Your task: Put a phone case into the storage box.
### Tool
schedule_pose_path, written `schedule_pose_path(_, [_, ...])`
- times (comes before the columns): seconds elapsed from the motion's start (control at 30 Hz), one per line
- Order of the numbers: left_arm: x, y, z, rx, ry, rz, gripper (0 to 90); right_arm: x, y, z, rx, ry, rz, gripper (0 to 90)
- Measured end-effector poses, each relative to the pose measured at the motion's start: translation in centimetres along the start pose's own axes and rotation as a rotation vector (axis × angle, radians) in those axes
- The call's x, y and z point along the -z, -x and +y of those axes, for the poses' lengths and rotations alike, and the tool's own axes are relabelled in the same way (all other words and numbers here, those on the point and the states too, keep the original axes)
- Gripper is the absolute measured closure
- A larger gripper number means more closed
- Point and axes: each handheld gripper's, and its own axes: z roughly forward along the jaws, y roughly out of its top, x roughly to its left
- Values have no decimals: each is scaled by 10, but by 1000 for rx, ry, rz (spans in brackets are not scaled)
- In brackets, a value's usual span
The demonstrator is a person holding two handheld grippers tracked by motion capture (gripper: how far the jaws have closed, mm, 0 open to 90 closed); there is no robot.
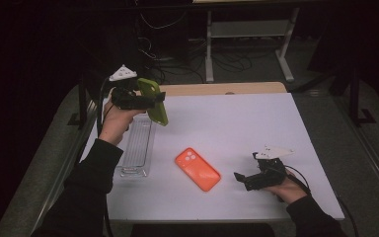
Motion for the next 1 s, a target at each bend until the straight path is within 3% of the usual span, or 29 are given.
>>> schedule_pose_path(0.27, [-1, -21, 8, 12, 5, 94, 137, 2, 0, 1, -3, 9, -2, 0])
schedule_pose_path(0.5, [-13, -37, 9, 14, -16, 218, 137, 3, 0, 2, -2, 17, -1, 0])
schedule_pose_path(0.73, [-33, -53, -2, 44, -60, 348, 136, 4, 0, 2, -3, 19, -3, 0])
schedule_pose_path(1.0, [-51, -68, -22, 78, -87, 432, 135, 6, -1, 2, -12, 29, 2, 0])
